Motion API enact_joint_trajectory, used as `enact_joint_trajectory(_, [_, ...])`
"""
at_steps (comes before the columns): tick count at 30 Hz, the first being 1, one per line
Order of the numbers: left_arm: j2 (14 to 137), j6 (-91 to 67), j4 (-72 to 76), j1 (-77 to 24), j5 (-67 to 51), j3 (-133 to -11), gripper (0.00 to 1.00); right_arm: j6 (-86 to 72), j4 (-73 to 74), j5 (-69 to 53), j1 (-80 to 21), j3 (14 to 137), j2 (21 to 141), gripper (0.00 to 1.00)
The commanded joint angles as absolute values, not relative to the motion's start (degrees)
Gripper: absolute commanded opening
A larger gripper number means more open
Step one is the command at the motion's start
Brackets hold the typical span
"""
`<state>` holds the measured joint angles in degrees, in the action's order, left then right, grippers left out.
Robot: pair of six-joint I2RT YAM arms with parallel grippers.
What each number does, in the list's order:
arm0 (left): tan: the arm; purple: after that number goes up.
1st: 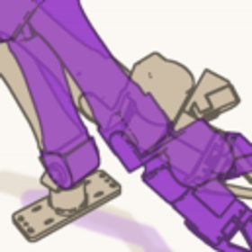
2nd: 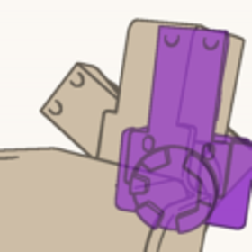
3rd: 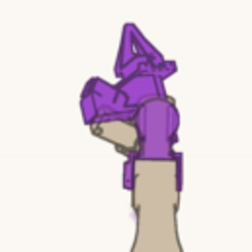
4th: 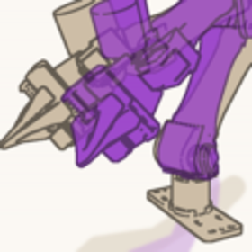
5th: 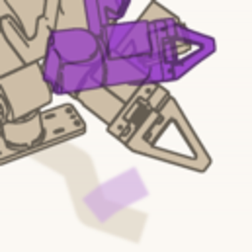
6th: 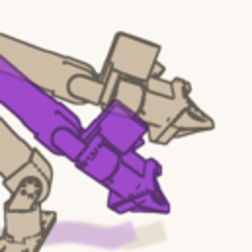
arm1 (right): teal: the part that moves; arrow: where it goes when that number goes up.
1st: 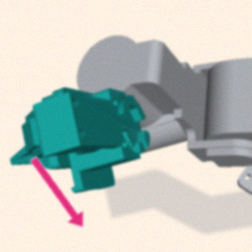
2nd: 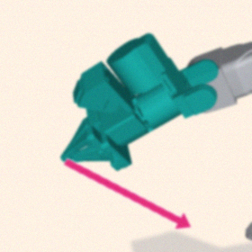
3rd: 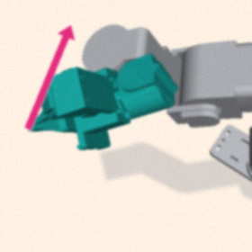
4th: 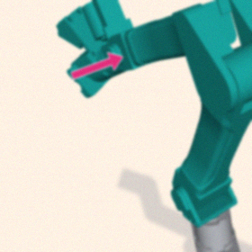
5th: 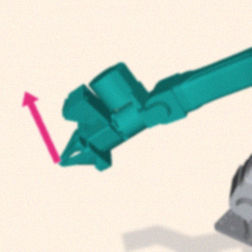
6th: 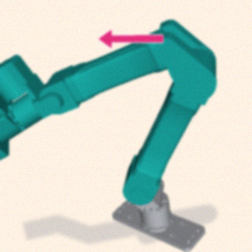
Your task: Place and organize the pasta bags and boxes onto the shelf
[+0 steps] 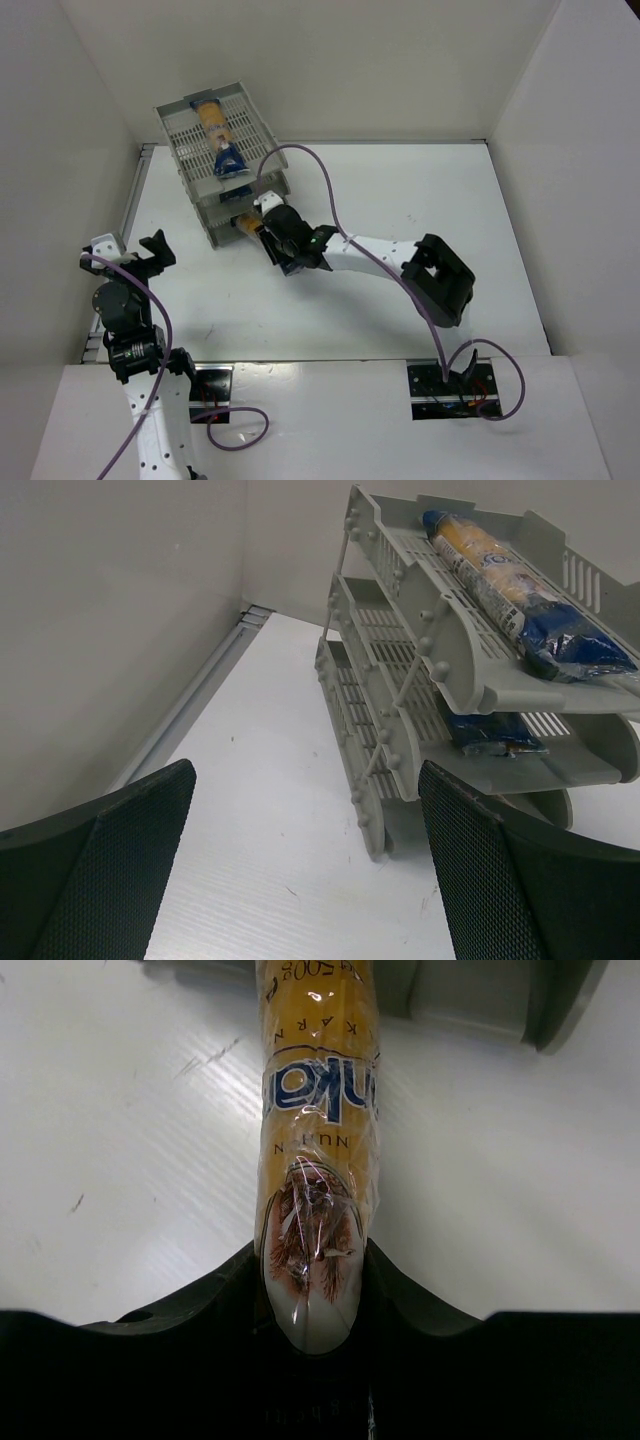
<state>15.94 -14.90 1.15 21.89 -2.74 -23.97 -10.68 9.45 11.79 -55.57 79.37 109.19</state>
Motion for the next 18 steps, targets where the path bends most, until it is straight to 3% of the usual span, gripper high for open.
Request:
enact_joint_trajectory(1, [15.4,-13.9,3.0,22.5,-2.5,-24.0,0.99,-11.1,-2.7,15.3,-55.3,87.9,110.9,0.00])
enact_joint_trajectory(7, [15.4,-13.9,3.0,23.0,-2.5,-24.0,0.99,-12.3,-2.1,20.0,-55.3,93.9,119.3,0.00])
enact_joint_trajectory(8, [15.4,-13.9,3.0,23.0,-2.5,-24.0,0.99,-12.3,-2.1,20.0,-55.3,94.0,119.9,0.05])
enact_joint_trajectory(9, [15.4,-13.9,3.0,23.0,-2.5,-24.0,0.99,-12.3,-2.1,20.0,-55.3,94.0,120.4,0.31])
enact_joint_trajectory(12, [15.4,-13.9,3.0,23.0,-2.5,-24.0,0.99,-11.7,-0.9,17.5,-55.3,91.7,118.7,0.65])
enact_joint_trajectory(13, [15.4,-13.9,3.0,23.0,-2.5,-24.0,0.99,-10.3,-0.9,16.2,-55.3,90.7,117.8,0.83])
enact_joint_trajectory(16, [15.4,-13.9,3.0,23.0,-2.5,-24.0,0.99,-5.7,-0.3,11.6,-55.3,86.0,112.7,0.94])
enact_joint_trajectory(18, [15.4,-13.9,3.0,23.0,-2.5,-24.0,0.99,-1.7,0.8,7.9,-55.3,82.6,109.9,0.89])
